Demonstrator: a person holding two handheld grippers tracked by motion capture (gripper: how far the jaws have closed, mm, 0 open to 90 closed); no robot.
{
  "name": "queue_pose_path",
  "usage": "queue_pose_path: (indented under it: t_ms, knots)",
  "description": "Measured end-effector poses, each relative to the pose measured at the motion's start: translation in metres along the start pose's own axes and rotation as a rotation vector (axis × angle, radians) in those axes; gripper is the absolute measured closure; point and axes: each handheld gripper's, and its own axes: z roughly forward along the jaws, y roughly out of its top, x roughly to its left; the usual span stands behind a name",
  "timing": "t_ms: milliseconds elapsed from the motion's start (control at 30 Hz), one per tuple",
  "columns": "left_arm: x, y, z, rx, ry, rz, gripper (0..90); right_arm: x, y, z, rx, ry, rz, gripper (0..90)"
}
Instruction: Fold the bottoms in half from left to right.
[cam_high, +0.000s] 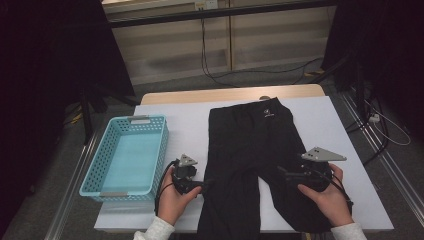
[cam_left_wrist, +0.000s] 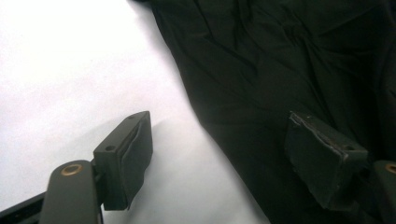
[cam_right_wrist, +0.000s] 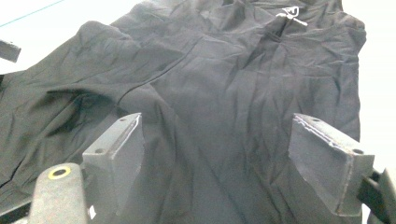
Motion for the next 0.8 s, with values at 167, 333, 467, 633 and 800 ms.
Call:
queue_pose_path:
  t_ms: [167, 333, 467, 633, 800]
  knots:
    - [-0.003, 0.000, 0.002, 0.005, 0.015, 0.008, 22.3, 0.000, 0.000, -0.002, -0.001, -0.004, -0.004, 18.7]
    - [-0.006, 0.000, 0.003, 0.009, 0.036, 0.009, 20.7, 0.001, -0.001, -0.001, 0.004, -0.002, -0.008, 18.8]
    - [-0.010, 0.001, 0.001, 0.022, 0.008, 0.002, 27.8, 0.001, 0.000, -0.002, 0.001, -0.003, -0.006, 18.8]
    - [-0.021, 0.002, 0.004, 0.022, -0.012, 0.001, 37.1, 0.001, 0.001, -0.002, -0.002, -0.004, -0.011, 19.0]
    - [-0.027, 0.003, 0.005, 0.033, -0.061, -0.018, 50.5, 0.003, 0.001, -0.002, 0.001, 0.002, -0.016, 19.2]
